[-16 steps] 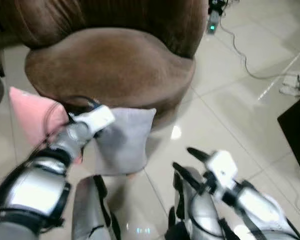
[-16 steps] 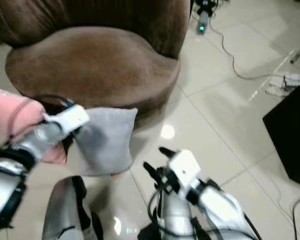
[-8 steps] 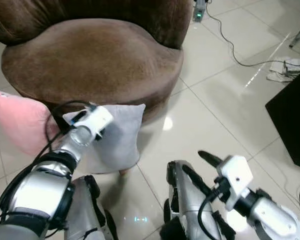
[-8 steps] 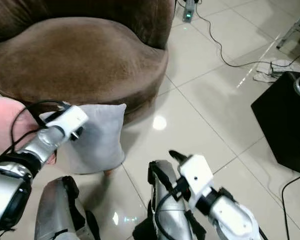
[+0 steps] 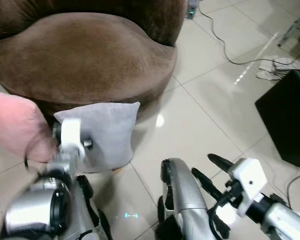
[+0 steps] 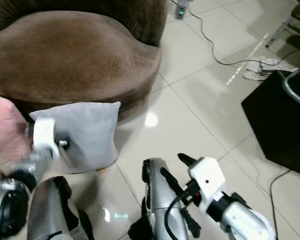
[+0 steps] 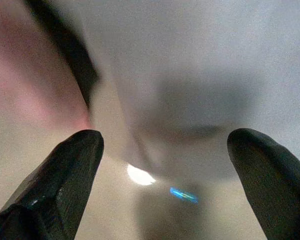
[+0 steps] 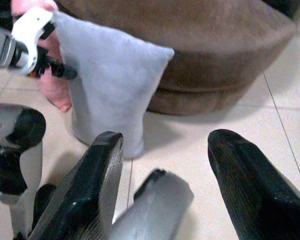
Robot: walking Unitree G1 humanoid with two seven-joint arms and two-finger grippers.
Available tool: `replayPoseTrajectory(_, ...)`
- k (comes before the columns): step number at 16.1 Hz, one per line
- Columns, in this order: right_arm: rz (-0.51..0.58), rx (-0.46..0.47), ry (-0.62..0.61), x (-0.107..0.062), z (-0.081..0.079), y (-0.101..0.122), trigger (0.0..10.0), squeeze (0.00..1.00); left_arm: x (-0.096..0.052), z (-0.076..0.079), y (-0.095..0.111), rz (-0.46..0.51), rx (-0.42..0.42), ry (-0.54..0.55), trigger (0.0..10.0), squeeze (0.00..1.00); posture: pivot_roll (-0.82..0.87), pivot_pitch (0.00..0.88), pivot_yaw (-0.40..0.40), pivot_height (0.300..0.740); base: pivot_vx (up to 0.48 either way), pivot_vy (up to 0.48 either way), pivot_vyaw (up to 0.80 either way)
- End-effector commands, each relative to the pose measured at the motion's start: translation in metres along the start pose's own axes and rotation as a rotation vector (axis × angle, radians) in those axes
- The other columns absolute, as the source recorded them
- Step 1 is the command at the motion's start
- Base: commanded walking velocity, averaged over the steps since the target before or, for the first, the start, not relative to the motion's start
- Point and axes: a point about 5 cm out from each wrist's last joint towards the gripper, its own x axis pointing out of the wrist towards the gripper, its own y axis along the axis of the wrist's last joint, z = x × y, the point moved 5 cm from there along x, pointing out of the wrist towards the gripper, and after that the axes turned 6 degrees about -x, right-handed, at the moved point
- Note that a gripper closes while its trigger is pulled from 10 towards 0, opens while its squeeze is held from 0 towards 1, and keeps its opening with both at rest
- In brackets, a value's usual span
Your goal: Move the pillow to the sofa from floor
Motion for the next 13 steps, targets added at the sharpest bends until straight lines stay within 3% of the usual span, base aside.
replayPoseTrajectory(1,-0.008,0.003,0.006,-0.006,0.000,0.002,10.0,0.00,-0.001,0.003,-0.015,-0.044,-0.132,0.014,10.0,0.00,-0.50,0.244,-0.151,0.520,0.000,0.000,0.00)
replayPoseTrajectory(4,-0.023,0.004,0.011,-0.009,-0.001,0.002,10.0,0.00,-0.001,0.025,-0.015,-0.029,-0.183,-0.045,10.0,0.00,-0.52,0.249,-0.158,0.520,0.000,0.000,0.00)
replayPoseTrajectory(6,-0.028,0.008,0.006,-0.011,-0.001,0.002,10.0,0.00,-0.001,0.035,-0.006,0.003,-0.161,-0.076,10.0,0.00,-0.53,0.248,-0.155,0.520,0.000,0.000,0.00)
replayPoseTrajectory(9,-0.030,0.018,-0.009,-0.011,-0.001,0.003,10.0,0.00,-0.002,0.041,0.010,0.055,-0.055,-0.108,10.0,0.00,-0.51,0.254,-0.140,0.520,0.000,0.000,0.00)
replayPoseTrajectory(13,-0.051,0.043,-0.054,0.005,0.005,-0.014,10.0,0.00,-0.005,0.060,0.039,0.149,0.123,-0.242,10.0,0.00,-0.44,0.242,-0.098,0.520,0.000,0.000,0.00)
